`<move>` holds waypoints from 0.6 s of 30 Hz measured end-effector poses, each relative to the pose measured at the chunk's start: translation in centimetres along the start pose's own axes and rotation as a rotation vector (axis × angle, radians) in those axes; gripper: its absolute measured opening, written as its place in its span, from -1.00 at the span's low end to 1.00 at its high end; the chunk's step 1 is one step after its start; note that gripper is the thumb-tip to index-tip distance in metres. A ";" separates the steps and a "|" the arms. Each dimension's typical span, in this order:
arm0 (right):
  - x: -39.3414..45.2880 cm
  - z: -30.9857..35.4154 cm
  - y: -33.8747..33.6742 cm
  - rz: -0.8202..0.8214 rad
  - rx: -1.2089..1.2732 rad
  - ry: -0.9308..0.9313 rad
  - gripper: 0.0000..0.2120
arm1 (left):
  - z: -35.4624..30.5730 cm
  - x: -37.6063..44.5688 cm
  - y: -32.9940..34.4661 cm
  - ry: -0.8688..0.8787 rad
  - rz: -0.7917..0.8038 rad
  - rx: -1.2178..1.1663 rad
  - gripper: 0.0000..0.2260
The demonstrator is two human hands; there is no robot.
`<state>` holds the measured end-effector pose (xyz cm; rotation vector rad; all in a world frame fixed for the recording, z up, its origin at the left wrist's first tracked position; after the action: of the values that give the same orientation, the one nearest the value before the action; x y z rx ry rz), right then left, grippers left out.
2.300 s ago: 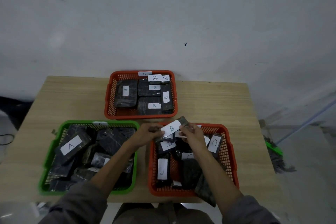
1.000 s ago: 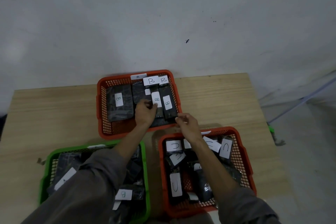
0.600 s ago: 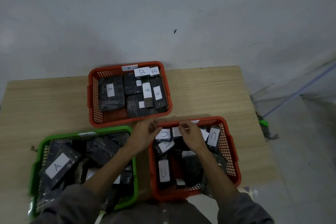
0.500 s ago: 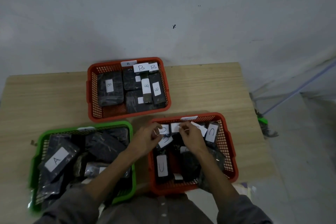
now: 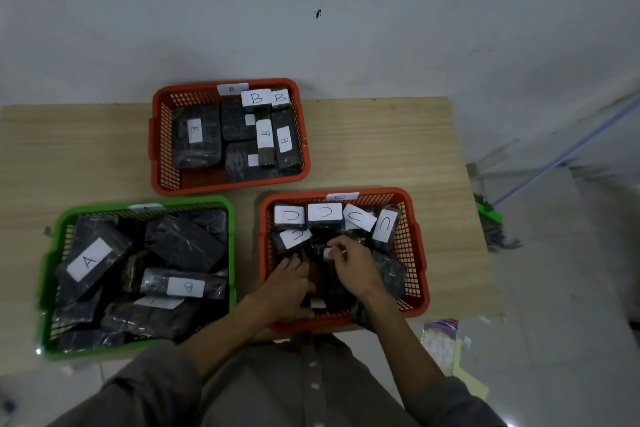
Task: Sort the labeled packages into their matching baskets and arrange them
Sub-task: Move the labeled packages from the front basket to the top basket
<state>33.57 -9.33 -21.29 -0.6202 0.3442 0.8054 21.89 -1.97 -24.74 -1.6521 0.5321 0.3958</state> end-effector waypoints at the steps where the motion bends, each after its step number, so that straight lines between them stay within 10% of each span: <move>1: -0.2 -0.3 -0.2 -0.009 0.000 -0.004 -0.82 | -0.5 -0.2 0.3 -0.012 -0.021 0.041 -0.57; 18: -3.4 -3.2 0.0 -0.014 0.033 -0.017 -0.79 | -2.7 -0.2 0.4 -0.159 0.005 -0.017 -0.76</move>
<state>31.15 -13.31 -22.02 -0.5838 0.3372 0.7895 21.35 -4.64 -24.58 -1.6202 0.4147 0.5315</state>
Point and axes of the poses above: each hand's wrist, its own x-axis towards the middle knuckle, its own y-axis out of the palm, z = x × y, the point moved 8 cm from there along x, towards the middle knuckle, and after that the axes turned 14 degrees about x, right-handed, at the moved point
